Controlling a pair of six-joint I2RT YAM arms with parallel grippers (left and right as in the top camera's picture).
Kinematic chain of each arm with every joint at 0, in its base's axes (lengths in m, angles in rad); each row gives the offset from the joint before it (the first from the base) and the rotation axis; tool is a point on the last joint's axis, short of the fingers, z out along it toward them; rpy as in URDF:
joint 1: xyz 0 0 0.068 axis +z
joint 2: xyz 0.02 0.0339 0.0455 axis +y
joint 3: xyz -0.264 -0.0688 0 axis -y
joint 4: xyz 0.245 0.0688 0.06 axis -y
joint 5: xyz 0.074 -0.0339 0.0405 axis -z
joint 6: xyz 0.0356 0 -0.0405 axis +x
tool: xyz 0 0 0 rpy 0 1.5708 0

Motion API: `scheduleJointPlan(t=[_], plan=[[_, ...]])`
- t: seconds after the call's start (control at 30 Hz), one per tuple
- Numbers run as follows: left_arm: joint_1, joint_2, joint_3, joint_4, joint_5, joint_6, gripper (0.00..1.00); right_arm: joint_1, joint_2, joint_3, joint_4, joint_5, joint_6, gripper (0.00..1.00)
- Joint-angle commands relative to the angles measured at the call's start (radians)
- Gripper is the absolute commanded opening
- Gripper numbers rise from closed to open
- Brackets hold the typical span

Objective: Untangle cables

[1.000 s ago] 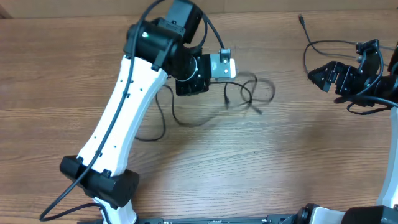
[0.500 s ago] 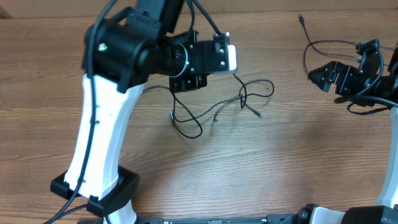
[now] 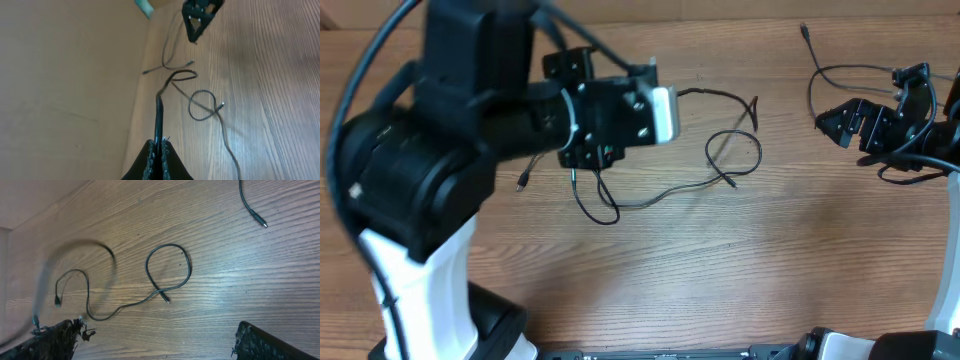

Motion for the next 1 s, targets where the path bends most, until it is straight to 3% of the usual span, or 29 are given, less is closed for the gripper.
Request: scheduleJointPlan(t=[0.0,0.23,0.63,0.8,0.97], plan=[[-0.001,-0.012,0.013,-0.002,0.018,-0.011,0.04,0.005,-0.012,0.001,0.003,-0.008,0.003,1.0],[-0.001,-0.012,0.013,-0.014,0.018,-0.011,0.04,0.005,-0.012,0.001,0.003,-0.009,0.003,1.0],[-0.001,-0.011,0.007,-0.043,0.031,-0.032,0.04,0.005,-0.012,0.001,0.219,-0.042,0.003,1.0],[-0.001,0.0,-0.006,-0.043,0.033,-0.032,0.04,0.005,-0.01,0.001,0.227,-0.29,0.002,0.93],[-0.001,0.019,-0.01,-0.041,0.033,-0.04,0.04,0.061,-0.01,0.001,0.204,-0.544,-0.138,1.0]])
